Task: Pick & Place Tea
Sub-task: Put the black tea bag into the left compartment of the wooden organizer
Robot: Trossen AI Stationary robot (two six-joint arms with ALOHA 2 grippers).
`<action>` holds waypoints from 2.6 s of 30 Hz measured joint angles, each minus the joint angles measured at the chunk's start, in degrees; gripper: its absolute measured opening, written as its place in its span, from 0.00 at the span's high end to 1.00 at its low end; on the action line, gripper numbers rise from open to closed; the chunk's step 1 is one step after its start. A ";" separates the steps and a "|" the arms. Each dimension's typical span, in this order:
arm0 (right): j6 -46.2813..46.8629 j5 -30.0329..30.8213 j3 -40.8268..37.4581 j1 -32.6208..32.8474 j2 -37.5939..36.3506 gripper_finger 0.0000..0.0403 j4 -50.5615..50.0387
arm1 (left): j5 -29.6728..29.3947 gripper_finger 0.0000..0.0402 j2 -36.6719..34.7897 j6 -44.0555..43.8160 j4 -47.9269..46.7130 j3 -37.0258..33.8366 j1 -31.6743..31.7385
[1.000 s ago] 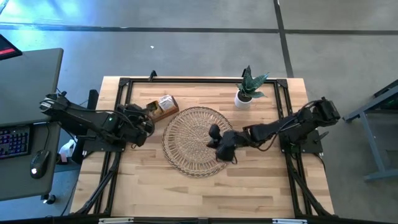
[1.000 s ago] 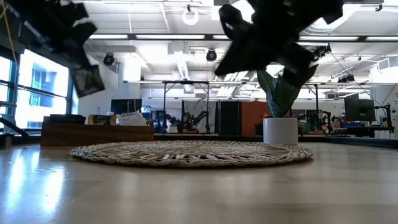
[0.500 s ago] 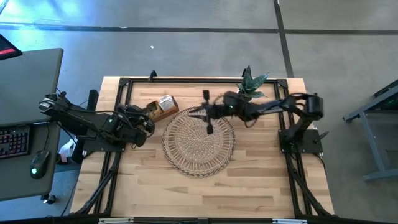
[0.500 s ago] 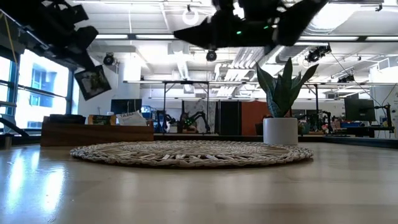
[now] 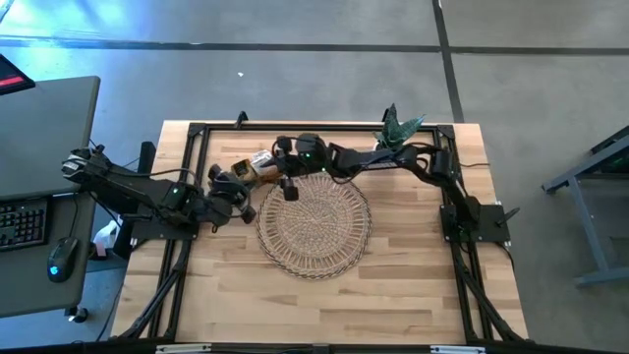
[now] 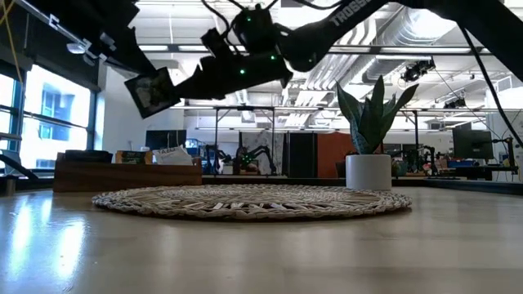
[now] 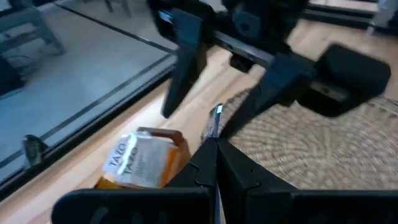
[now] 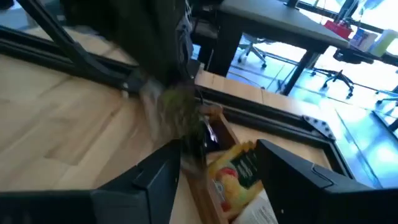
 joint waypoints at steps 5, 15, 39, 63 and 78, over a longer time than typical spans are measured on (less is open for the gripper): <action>-1.54 -4.76 0.90 0.06 -0.08 0.48 -2.36 | 2.41 1.00 0.02 0.16 0.51 0.00 0.00; -2.79 -6.99 0.59 1.17 -0.25 0.73 -7.52 | 2.42 1.00 0.02 1.66 3.50 0.00 0.00; -5.05 -4.28 0.59 1.49 -0.25 0.99 -17.19 | 8.26 0.94 3.49 1.46 1.82 0.05 0.02; -12.70 5.65 0.59 5.88 -0.25 1.00 -19.96 | 8.30 0.62 12.22 6.46 11.83 0.09 0.04; -12.68 5.85 0.59 5.83 -0.25 1.00 -19.77 | 10.06 0.96 12.22 7.02 12.35 0.09 0.09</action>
